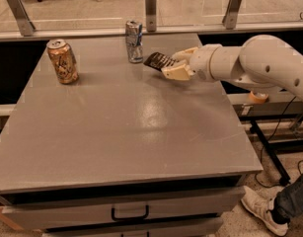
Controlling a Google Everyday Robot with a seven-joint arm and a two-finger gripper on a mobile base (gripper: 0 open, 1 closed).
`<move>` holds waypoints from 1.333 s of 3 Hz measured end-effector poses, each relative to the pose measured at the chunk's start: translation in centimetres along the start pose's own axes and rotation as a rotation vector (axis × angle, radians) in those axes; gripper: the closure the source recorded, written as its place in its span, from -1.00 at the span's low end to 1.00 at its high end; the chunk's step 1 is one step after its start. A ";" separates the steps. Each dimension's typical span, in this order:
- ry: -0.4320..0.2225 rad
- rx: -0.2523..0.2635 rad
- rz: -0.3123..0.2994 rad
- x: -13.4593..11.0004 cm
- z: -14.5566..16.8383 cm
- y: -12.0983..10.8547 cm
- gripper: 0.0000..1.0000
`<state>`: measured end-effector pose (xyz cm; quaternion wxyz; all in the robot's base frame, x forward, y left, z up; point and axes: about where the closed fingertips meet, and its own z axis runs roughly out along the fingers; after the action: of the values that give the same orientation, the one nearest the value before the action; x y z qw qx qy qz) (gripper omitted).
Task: Move rxbar chocolate near redbull can
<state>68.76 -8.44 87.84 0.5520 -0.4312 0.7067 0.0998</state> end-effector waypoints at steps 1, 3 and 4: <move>0.009 -0.003 -0.003 0.3 2.1 -0.6 0.19; 0.006 -0.008 -0.017 -0.2 5.1 -1.0 -0.76; 0.007 0.009 -0.012 -0.4 4.6 -1.3 -1.00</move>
Offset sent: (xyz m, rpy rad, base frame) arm 0.0553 0.0304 -0.0151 -0.0132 0.0030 0.0045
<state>72.87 -6.21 86.92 0.5520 -0.4333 0.7065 0.0916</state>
